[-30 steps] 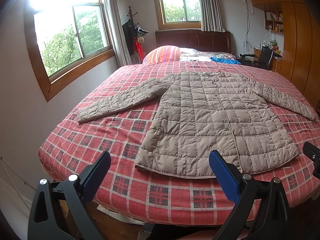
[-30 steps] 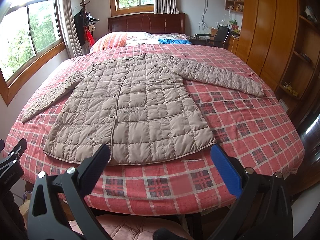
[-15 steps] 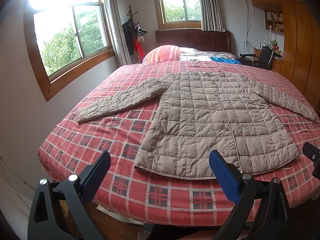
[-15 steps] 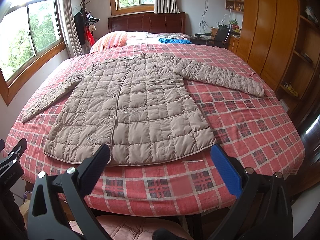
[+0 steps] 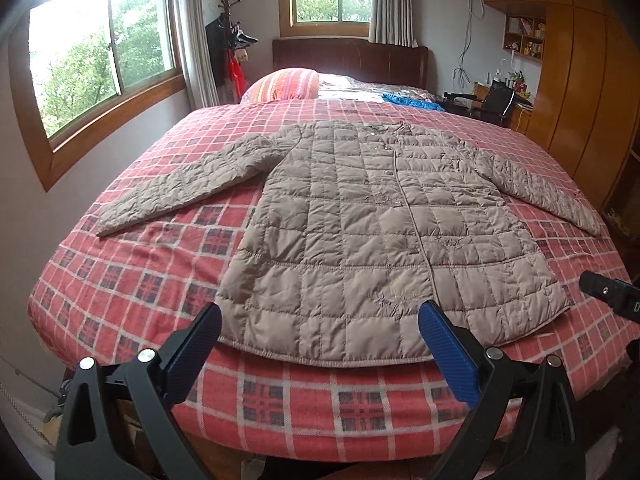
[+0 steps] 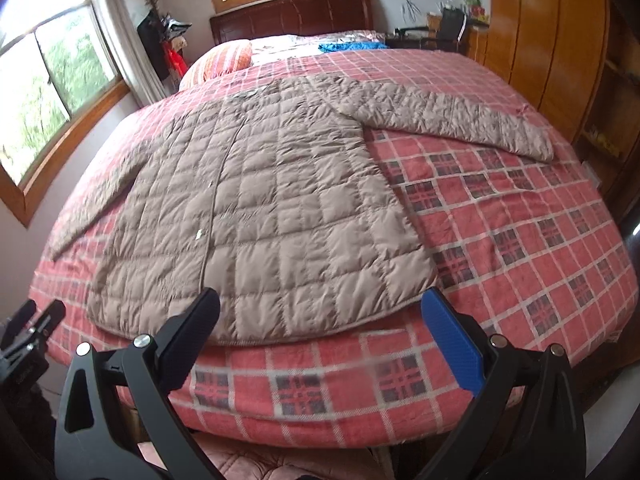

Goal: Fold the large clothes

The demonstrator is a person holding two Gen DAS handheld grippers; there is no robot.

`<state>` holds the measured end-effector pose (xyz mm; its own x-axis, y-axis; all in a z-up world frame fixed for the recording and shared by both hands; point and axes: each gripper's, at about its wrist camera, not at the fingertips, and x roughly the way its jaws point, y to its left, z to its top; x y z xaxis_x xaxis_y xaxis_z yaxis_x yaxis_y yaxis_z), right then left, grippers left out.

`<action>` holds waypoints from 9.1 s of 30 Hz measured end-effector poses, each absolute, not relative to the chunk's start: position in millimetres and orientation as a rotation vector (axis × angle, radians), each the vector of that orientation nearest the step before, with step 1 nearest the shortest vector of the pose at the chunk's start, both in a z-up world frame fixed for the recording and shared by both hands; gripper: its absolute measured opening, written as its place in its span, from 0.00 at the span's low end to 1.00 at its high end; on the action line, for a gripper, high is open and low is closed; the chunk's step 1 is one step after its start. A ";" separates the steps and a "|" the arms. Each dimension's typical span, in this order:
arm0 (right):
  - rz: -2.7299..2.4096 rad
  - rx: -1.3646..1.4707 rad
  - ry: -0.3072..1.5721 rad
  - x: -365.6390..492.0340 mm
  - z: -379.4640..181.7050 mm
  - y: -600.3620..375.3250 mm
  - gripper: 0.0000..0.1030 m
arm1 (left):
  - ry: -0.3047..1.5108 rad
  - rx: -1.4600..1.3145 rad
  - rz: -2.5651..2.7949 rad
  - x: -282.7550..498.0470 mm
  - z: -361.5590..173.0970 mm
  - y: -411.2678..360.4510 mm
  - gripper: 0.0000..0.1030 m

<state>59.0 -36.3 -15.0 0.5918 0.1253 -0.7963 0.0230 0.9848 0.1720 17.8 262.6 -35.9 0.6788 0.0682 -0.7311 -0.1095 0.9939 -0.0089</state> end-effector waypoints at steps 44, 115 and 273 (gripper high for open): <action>-0.338 0.554 1.166 333.7 -142.8 -445.9 0.51 | 1.344 -0.454 -0.430 444.4 -172.9 109.6 0.25; 0.061 0.502 1.061 307.2 -125.4 -310.8 0.43 | 1.244 -0.410 -0.580 446.6 -146.2 -23.6 0.43; 0.429 0.021 1.262 374.0 -99.5 72.0 0.42 | 0.715 -0.349 0.181 308.8 -81.3 409.7 0.05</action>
<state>374.0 72.0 -99.5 0.2357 0.3240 -0.9162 -0.3008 0.9208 0.2482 308.8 409.7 -81.3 0.7427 0.0439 -0.6682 -0.2798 0.9270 -0.2500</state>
